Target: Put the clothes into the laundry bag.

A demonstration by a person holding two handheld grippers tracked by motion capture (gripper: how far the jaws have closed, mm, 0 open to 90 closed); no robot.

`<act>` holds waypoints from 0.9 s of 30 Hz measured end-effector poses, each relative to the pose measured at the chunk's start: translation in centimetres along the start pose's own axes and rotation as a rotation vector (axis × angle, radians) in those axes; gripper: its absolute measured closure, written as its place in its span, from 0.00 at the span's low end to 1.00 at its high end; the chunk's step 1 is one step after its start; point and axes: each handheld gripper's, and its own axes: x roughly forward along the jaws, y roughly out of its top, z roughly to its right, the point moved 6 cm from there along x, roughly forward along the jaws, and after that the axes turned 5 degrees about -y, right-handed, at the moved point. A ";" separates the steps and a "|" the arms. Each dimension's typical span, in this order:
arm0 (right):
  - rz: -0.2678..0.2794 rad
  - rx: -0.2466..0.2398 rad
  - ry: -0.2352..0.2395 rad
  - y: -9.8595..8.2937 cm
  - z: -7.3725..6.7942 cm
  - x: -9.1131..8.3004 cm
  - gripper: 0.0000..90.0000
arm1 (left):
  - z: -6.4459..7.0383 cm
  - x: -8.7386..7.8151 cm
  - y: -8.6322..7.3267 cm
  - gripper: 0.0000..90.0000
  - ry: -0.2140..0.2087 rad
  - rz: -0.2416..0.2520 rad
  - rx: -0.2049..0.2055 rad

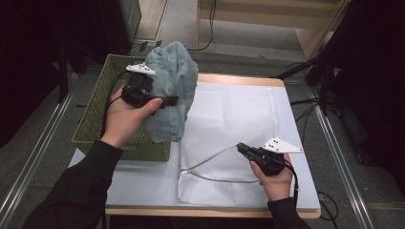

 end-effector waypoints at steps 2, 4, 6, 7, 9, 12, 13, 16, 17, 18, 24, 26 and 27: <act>-0.001 0.004 0.000 0.0 0.0 0.0 1.00 | 1.4 0.3 -0.2 0.63 -0.036 -0.005 0.015; 0.001 0.005 -0.001 0.0 0.2 -0.1 1.00 | 2.9 0.7 -0.5 0.63 -0.084 -0.006 0.026; -0.002 0.013 -0.002 -0.1 0.2 -0.1 1.00 | 4.2 1.2 -1.0 0.63 -0.110 -0.017 0.045; -0.001 0.014 -0.001 -0.1 0.3 -0.1 1.00 | 4.7 1.4 -1.3 0.63 -0.120 -0.026 0.051; 0.002 0.009 -0.001 -0.1 0.3 -0.1 1.00 | 5.6 1.9 -2.0 0.63 -0.140 -0.034 0.062; 0.009 0.009 -0.007 0.0 0.3 -0.2 1.00 | 6.7 2.3 -3.4 0.63 -0.158 -0.046 0.068; 0.008 0.012 -0.006 0.0 0.3 -0.3 1.00 | 7.0 2.4 -3.9 0.63 -0.168 -0.040 0.065; 0.009 0.010 -0.007 0.0 0.4 -0.2 1.00 | 8.0 2.6 -5.8 0.63 -0.192 -0.039 0.066; 0.010 0.010 -0.005 0.0 0.4 -0.1 1.00 | 8.4 2.7 -6.6 0.63 -0.195 -0.045 0.076; 0.010 0.009 -0.005 0.0 0.4 -0.1 1.00 | 8.7 2.8 -7.4 0.62 -0.197 -0.050 0.079; 0.006 0.000 -0.023 0.4 0.4 0.3 1.00 | 10.2 3.8 -11.2 0.62 -0.245 -0.052 0.034; 0.010 -0.006 -0.031 0.8 0.6 0.4 1.00 | 10.7 3.9 -12.0 0.62 -0.256 -0.052 0.043; 0.011 -0.009 -0.037 1.1 0.7 0.5 1.00 | 10.9 4.0 -12.3 0.62 -0.256 -0.053 0.048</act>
